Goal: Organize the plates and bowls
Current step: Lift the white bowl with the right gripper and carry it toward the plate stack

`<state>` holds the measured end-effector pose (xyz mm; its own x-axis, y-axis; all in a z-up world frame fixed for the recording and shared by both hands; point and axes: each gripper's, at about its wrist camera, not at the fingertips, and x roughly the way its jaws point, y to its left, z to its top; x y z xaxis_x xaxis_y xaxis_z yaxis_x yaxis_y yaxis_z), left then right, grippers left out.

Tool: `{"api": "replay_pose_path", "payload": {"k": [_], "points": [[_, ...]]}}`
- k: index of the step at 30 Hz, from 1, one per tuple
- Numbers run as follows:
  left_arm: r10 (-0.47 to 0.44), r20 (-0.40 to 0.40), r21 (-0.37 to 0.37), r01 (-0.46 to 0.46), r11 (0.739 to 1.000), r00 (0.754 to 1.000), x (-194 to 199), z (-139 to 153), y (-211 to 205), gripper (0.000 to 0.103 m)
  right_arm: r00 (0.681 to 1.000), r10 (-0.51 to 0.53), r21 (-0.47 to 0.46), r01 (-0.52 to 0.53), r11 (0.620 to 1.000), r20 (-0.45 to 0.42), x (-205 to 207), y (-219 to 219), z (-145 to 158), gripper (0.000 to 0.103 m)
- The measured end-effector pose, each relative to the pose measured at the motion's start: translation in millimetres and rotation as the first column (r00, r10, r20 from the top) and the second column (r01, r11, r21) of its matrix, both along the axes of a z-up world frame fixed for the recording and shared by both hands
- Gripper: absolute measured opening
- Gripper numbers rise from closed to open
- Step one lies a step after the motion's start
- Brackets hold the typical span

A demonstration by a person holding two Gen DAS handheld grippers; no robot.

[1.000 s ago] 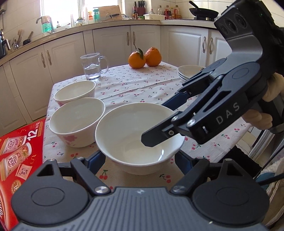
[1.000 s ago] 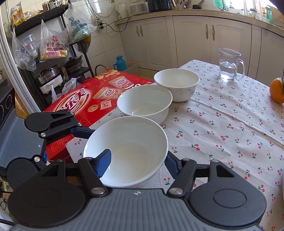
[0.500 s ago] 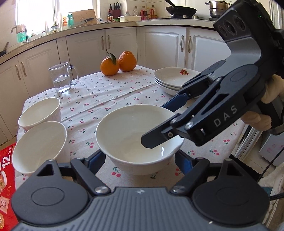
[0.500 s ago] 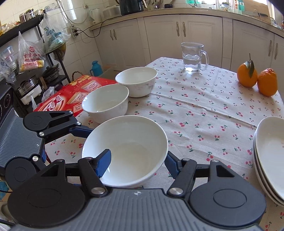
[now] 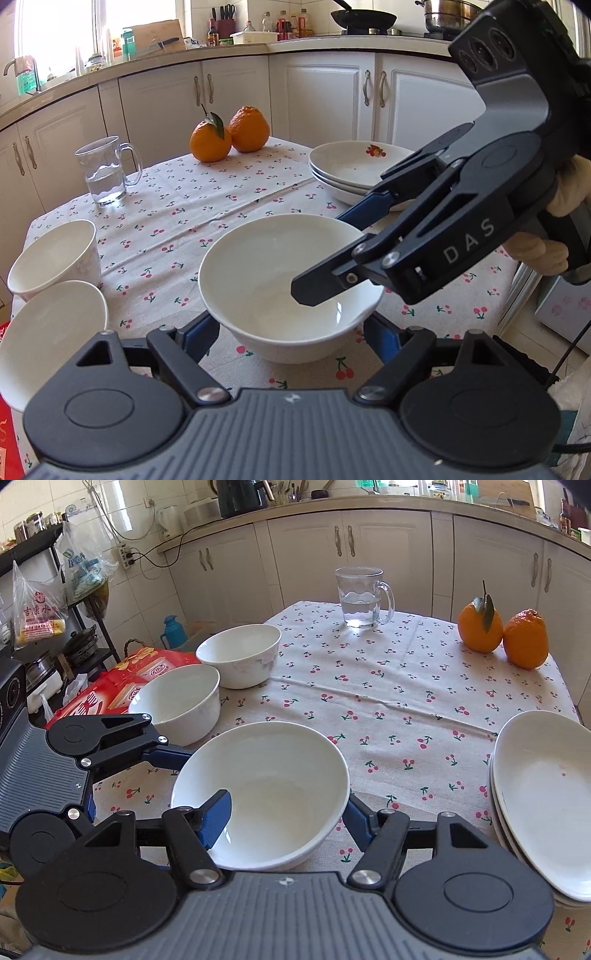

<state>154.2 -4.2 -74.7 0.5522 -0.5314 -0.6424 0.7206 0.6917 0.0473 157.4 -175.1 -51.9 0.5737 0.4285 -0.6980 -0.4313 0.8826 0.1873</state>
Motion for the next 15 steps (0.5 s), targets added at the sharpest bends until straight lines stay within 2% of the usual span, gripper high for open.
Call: {"api": "replay_pose_path", "payload": {"k": [15], "points": [[-0.004,-0.007,-0.013,0.004,1.0,1.0,9.7,-3.9,-4.6,0.085,1.0,-0.031,-0.003,0.031,1.0,0.002,6.7,-5.7,-5.1,0.072]]}}
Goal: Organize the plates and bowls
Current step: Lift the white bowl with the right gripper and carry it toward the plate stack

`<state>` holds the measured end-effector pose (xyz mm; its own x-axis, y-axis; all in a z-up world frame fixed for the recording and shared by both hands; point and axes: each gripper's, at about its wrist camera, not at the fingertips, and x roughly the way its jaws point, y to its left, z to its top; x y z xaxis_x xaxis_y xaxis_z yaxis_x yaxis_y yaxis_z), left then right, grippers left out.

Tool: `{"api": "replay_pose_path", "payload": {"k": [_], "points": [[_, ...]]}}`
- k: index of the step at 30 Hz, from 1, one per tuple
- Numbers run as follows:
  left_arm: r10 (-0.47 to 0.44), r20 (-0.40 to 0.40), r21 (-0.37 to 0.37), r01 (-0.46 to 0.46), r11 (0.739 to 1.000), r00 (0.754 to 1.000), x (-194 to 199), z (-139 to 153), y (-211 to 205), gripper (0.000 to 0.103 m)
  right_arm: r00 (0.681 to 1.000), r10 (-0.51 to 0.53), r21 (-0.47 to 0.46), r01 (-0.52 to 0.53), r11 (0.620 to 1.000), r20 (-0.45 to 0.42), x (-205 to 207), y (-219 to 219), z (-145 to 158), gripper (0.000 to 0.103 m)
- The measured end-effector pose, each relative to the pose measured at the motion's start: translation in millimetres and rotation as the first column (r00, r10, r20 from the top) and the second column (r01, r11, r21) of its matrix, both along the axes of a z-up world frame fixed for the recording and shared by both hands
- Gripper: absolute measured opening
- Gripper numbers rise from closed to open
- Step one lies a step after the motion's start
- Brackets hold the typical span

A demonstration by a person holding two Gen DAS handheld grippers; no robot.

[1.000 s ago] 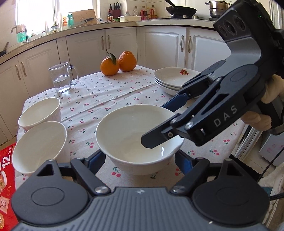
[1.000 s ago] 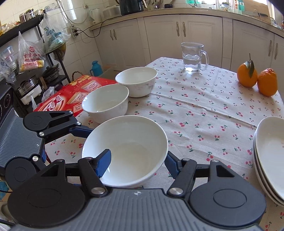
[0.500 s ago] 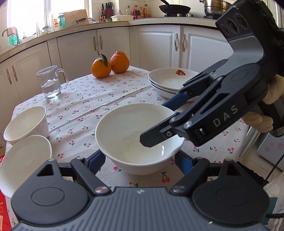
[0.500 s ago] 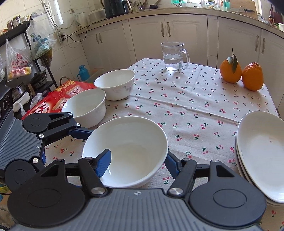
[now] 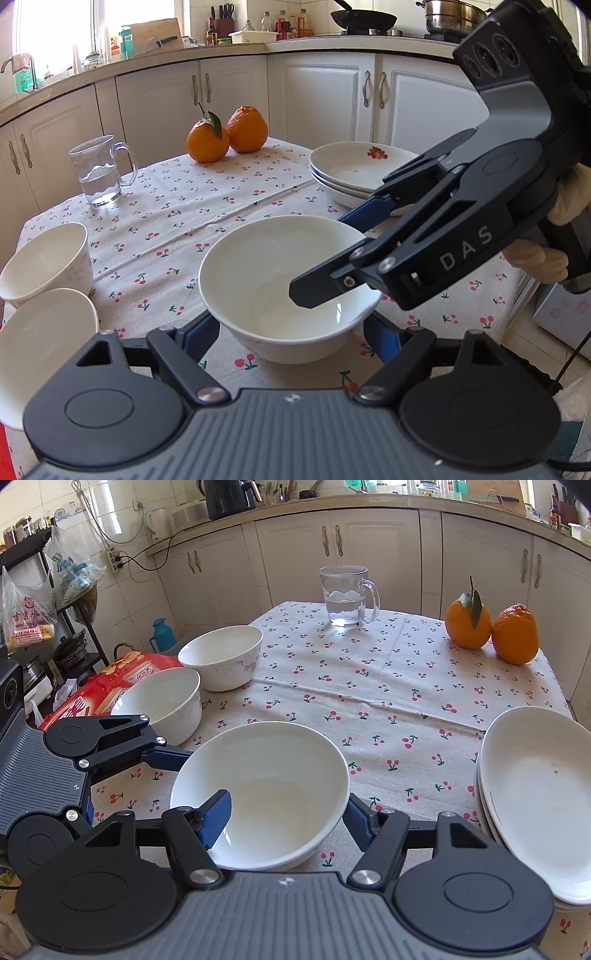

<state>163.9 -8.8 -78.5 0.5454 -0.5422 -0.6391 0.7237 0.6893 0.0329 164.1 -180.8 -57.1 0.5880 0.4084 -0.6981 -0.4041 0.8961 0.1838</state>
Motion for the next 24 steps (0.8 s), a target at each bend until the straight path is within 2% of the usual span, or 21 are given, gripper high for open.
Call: {"api": "replay_pose_path", "payload": {"k": [9,14,16,18,24], "points": [[0.001,0.023,0.006,-0.001,1.0,1.0,-3.8,-0.7,-0.2,0.086,1.0,-0.01,-0.002,0.01,1.0,0.003,-0.2,1.0,-0.1,0.073],[0.016,0.022,0.007,-0.016,1.0,1.0,-3.3,-0.9,0.3,0.091,1.0,-0.009,-0.006,0.009,1.0,0.008,-1.4,3.2,0.3,0.075],[0.015,0.005,-0.015,-0.015,1.0,1.0,-2.2,-0.6,2.4,0.091,1.0,-0.007,-0.002,0.007,1.0,0.002,-1.6,3.5,0.0,0.08],[0.029,-0.002,-0.029,-0.029,0.999,1.0,-1.1,0.4,4.9,0.093,1.0,-0.007,0.003,0.007,1.0,0.006,-3.0,4.0,0.1,0.091],[0.03,-0.002,-0.044,-0.03,0.999,1.0,-4.5,3.5,10.1,0.094,0.999,-0.005,-0.014,0.006,1.0,0.04,-8.7,7.2,7.1,0.102]]}}
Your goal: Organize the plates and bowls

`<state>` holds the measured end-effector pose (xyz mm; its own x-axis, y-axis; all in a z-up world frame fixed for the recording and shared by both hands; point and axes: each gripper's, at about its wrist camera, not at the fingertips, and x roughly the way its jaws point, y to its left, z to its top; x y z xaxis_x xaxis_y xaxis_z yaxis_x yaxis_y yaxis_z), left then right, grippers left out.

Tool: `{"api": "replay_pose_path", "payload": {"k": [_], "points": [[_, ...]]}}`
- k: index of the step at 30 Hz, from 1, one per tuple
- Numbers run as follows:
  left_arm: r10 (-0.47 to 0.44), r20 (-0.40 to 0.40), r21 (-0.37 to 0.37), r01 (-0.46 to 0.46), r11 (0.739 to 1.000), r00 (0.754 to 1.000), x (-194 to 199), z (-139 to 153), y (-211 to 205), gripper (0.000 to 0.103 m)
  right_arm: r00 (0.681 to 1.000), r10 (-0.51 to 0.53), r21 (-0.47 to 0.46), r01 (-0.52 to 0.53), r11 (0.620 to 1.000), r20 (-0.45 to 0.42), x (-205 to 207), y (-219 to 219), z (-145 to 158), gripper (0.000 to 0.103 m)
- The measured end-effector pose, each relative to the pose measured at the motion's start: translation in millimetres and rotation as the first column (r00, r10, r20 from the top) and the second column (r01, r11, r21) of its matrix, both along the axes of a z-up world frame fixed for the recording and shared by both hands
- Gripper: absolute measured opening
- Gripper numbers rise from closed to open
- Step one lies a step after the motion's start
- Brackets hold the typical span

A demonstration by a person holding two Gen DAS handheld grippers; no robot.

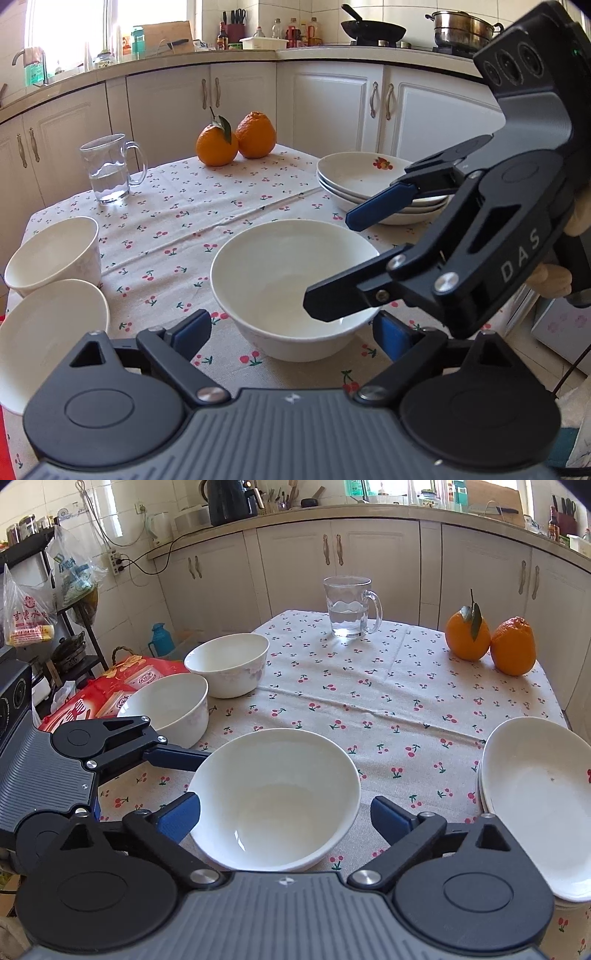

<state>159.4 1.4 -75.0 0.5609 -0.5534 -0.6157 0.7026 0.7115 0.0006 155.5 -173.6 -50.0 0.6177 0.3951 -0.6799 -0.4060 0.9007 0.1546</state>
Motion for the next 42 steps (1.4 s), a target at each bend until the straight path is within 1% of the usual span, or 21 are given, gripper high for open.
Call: {"api": "replay_pose_path", "payload": {"k": [7,11,13,16,18,22,27,30,35,38,42], "points": [[0.028,0.027,-0.022,-0.027,0.999,0.999,-7.4,8.0,6.8,0.095,1.0,-0.002,-0.034,0.002,0.999,0.024,-5.1,4.8,8.3,0.103],[0.073,0.042,-0.041,-0.071,0.997,0.996,-15.5,15.1,19.5,0.096,0.999,0.005,-0.049,-0.002,0.999,0.043,-9.7,9.4,15.5,0.103],[0.11,0.057,-0.043,-0.107,0.993,0.992,-19.3,17.8,27.9,0.099,0.999,0.012,-0.059,-0.01,0.998,0.05,-10.5,13.1,19.7,0.103],[0.173,0.069,-0.036,-0.171,0.985,0.982,-22.9,19.9,43.5,0.099,0.997,0.032,-0.082,-0.027,0.996,0.066,-11.9,21.2,26.0,0.103],[0.216,0.055,-0.043,-0.214,0.976,0.975,-23.3,20.5,56.9,0.099,0.996,0.049,-0.1,-0.041,0.994,0.071,-10.8,28.3,29.1,0.103],[0.304,0.062,-0.03,-0.303,0.953,0.951,-26.1,20.4,77.6,0.099,0.993,0.091,-0.115,-0.082,0.99,0.069,-5.6,44.4,31.3,0.103],[0.367,0.054,-0.027,-0.366,0.93,0.929,-24.2,16.4,98.5,0.099,0.987,0.153,-0.116,-0.146,0.983,0.055,4.6,67.0,31.0,0.103],[0.39,0.05,-0.017,-0.39,0.921,0.919,-20.4,12.3,107.4,0.099,0.981,0.191,-0.107,-0.186,0.977,0.035,14.5,81.9,29.9,0.103],[0.415,0.045,-0.004,-0.415,0.91,0.909,-9.4,5.9,115.1,0.099,0.966,0.257,-0.125,-0.253,0.959,0.014,33.1,107.1,28.5,0.103],[0.422,0.045,0.001,-0.422,0.906,0.906,-2.1,2.7,117.6,0.099,0.958,0.288,-0.133,-0.285,0.949,0.006,47.7,119.9,27.0,0.103],[0.421,0.054,0.013,-0.422,0.906,0.905,6.9,-0.1,117.8,0.098,0.951,0.307,-0.105,-0.308,0.946,-0.03,68.1,128.4,21.4,0.103]]}}
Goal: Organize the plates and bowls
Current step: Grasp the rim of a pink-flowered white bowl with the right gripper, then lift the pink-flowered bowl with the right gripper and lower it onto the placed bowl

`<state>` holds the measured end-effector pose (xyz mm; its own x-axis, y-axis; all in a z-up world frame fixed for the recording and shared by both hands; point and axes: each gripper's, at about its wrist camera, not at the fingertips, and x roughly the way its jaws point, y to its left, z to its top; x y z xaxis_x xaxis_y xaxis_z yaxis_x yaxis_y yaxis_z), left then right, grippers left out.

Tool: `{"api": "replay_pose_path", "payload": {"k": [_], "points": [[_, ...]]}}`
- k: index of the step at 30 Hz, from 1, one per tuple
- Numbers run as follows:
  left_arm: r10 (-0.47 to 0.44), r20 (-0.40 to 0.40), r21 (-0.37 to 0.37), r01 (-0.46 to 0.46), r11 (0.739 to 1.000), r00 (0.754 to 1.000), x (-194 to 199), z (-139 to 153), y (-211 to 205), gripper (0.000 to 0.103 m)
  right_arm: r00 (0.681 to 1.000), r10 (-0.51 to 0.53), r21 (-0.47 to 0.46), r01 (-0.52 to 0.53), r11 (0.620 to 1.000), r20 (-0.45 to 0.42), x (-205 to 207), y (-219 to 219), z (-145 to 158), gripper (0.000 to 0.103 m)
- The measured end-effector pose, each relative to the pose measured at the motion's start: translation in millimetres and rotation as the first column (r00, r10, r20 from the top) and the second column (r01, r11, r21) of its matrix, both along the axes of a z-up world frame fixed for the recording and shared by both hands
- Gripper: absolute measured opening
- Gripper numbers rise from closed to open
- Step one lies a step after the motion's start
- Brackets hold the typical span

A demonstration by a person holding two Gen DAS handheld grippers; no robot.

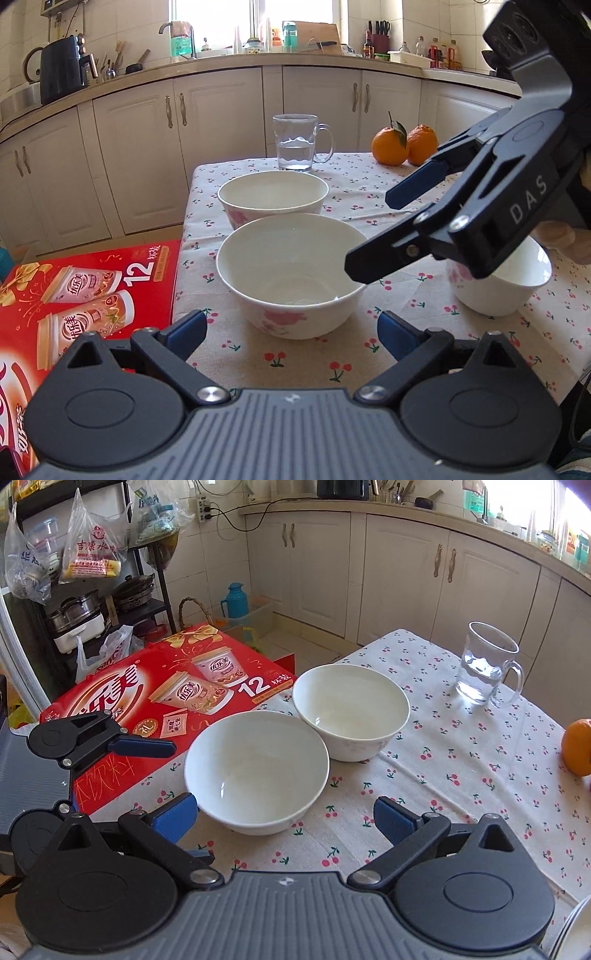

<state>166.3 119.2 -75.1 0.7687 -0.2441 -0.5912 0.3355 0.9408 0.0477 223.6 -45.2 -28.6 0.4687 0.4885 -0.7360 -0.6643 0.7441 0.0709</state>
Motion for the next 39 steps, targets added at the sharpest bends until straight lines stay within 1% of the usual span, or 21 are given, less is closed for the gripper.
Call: {"api": "replay_pose_path", "payload": {"k": [4,10,13,17,26,28,33,39], "points": [[0.002,0.015,0.018,-0.002,1.0,1.0,7.7,-1.2,-1.5,0.098,0.999,0.016,0.01,-0.016,1.0,-0.039,16.8,7.5,-6.8,0.103],[-0.008,0.018,0.018,0.007,1.0,1.0,16.2,-2.6,-3.5,0.096,0.997,0.033,0.023,-0.032,0.999,-0.075,32.2,17.0,-14.6,0.101],[-0.017,0.018,0.019,0.017,1.0,1.0,17.8,-3.1,-4.1,0.096,0.995,0.044,0.028,-0.041,0.999,-0.087,36.1,20.4,-16.4,0.098],[-0.031,0.019,0.02,0.031,0.999,0.999,18.9,-3.6,-5.5,0.094,0.993,0.054,0.033,-0.051,0.998,-0.106,41.2,22.8,-18.1,0.091],[-0.071,0.028,0.047,0.069,0.996,0.997,18.9,-3.6,-8.9,0.092,0.985,0.056,0.061,-0.046,0.997,-0.162,52.7,20.8,-17.3,0.084],[-0.07,0.025,0.049,0.069,0.996,0.997,18.8,-3.7,-8.4,0.089,0.984,0.057,0.063,-0.047,0.997,-0.171,54.6,20.4,-16.7,0.081],[-0.07,0.018,0.047,0.069,0.996,0.997,20.2,-2.4,-8.1,0.089,0.98,0.061,0.068,-0.048,0.996,-0.189,58.0,19.5,-18.9,0.072],[-0.071,0.008,0.045,0.071,0.996,0.997,22.6,-1.4,-7.6,0.089,0.977,0.06,0.087,-0.043,0.995,-0.202,58.0,17.0,-20.3,0.071]]}}
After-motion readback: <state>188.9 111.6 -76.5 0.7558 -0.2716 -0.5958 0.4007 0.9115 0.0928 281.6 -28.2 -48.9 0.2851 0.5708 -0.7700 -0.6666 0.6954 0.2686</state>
